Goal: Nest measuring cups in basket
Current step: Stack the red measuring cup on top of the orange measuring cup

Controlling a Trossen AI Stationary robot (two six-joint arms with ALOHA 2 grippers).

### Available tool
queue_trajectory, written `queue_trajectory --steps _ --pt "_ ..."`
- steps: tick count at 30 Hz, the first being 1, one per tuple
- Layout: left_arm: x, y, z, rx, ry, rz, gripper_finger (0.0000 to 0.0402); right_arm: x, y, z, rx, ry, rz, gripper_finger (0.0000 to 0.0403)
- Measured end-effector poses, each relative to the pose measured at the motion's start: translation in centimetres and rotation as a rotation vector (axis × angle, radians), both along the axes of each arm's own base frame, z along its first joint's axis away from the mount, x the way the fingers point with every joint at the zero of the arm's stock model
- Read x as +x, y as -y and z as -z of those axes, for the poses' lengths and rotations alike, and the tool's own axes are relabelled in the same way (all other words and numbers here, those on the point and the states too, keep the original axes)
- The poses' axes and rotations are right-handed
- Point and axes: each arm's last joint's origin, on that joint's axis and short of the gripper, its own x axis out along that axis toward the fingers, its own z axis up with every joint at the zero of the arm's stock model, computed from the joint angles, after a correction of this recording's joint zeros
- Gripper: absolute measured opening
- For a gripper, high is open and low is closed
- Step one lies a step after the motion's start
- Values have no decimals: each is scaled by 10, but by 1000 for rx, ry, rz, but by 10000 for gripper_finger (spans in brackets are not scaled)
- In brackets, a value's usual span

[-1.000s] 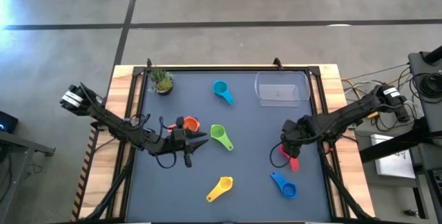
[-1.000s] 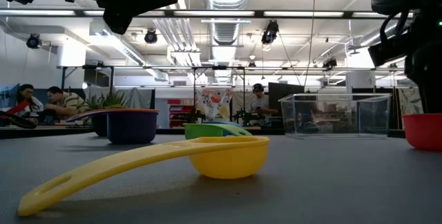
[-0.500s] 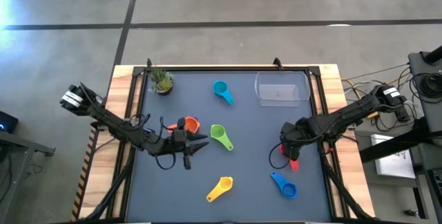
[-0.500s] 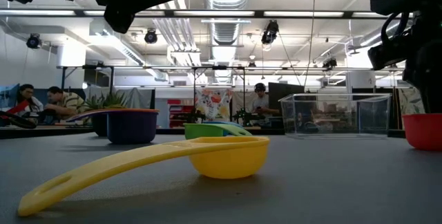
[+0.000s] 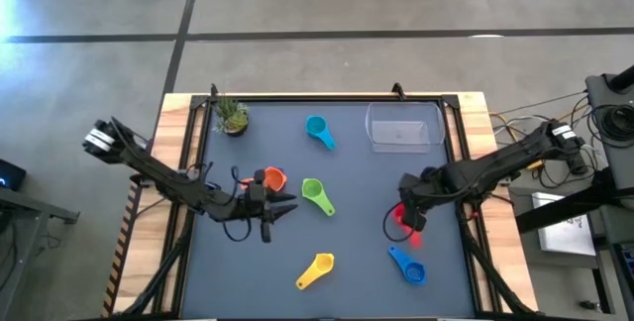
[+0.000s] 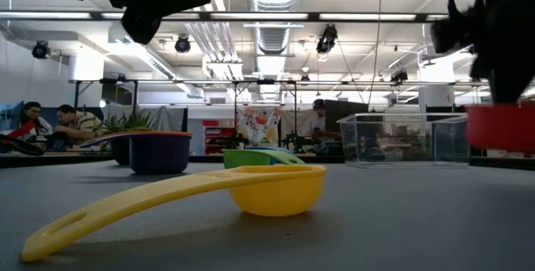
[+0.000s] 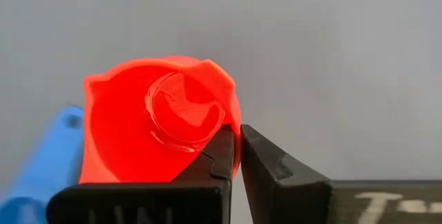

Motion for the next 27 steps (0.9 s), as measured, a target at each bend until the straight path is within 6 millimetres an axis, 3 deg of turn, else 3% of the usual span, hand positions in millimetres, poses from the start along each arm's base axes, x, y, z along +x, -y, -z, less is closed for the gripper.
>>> queue_trajectory --steps 6,13,20,24,27 --pt "-3 -2 -4 -39 6 -4 91 15 -1 -37 -50 161 -24 9" --pt "-3 -4 -6 -87 38 -76 91 53 6 -74 -168 545 53 9" --pt "-1 -4 -6 -111 45 -106 91 99 27 -86 -436 838 209 9" --pt "0 -3 -8 -111 48 -109 91 131 37 -83 -451 993 196 9" --pt "0 -3 -8 -111 47 -110 91 152 41 -73 -445 996 190 9"
